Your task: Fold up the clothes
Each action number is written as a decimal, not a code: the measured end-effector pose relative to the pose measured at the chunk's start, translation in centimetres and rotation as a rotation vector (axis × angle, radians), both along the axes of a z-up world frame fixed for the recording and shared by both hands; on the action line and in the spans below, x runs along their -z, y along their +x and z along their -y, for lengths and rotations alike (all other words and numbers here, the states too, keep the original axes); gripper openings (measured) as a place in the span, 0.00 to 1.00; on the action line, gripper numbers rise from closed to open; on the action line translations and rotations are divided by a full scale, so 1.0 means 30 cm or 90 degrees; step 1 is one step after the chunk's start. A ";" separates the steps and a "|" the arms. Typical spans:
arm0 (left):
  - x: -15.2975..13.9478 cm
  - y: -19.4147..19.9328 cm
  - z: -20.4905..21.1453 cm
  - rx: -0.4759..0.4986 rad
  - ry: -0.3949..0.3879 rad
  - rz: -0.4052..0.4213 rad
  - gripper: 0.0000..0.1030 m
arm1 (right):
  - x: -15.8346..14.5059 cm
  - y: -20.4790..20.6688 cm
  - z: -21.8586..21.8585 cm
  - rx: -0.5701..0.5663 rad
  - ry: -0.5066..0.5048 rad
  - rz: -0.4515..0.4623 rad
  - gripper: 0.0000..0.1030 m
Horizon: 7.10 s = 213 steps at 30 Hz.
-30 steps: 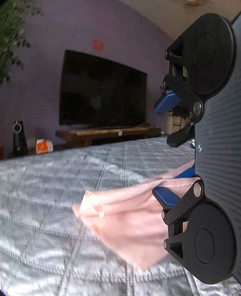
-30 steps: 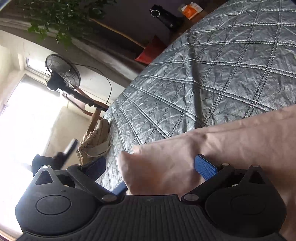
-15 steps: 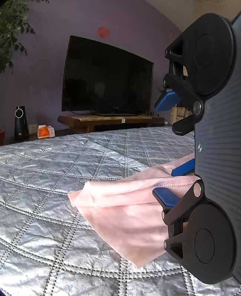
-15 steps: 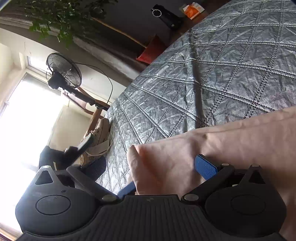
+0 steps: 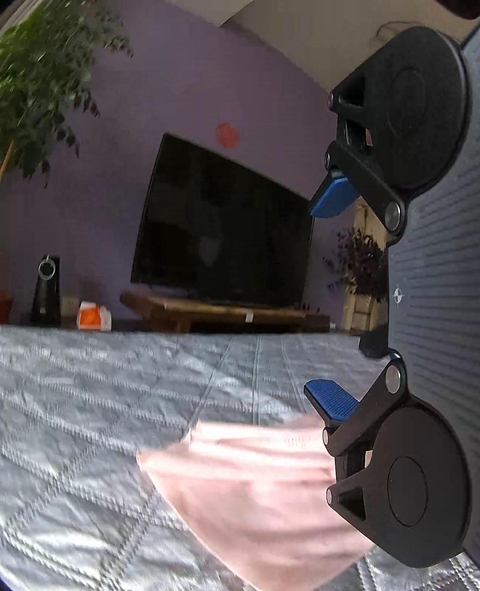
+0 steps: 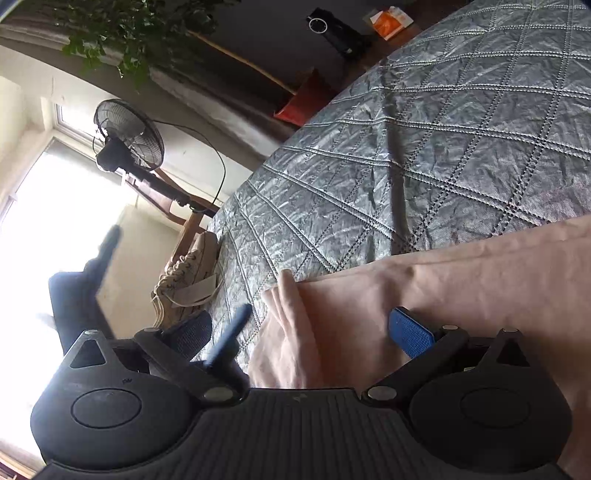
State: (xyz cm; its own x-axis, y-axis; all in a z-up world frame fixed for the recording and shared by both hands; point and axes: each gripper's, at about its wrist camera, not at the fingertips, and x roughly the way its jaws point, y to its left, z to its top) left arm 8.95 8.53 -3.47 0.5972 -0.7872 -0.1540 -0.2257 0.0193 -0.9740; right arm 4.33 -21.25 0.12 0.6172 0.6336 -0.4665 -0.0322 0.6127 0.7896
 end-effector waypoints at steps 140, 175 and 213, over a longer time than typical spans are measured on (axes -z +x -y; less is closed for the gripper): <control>-0.128 -0.047 -0.122 -0.011 0.230 0.053 0.95 | -0.077 0.039 -0.324 -0.081 -0.301 0.100 0.16; -0.161 -0.055 -0.195 -0.079 0.281 0.054 0.95 | -0.134 -0.080 -0.411 -0.320 -0.254 0.210 0.40; -0.294 -0.102 0.183 0.093 0.553 0.201 0.95 | -0.118 -0.154 -0.109 -0.038 -0.517 0.150 0.72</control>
State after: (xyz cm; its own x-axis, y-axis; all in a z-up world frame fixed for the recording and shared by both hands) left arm 5.90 3.03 5.34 0.6157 -0.5426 -0.5714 0.1083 0.7765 -0.6207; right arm -0.30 -17.99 3.66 0.7319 0.1917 -0.6539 -0.1905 0.9789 0.0737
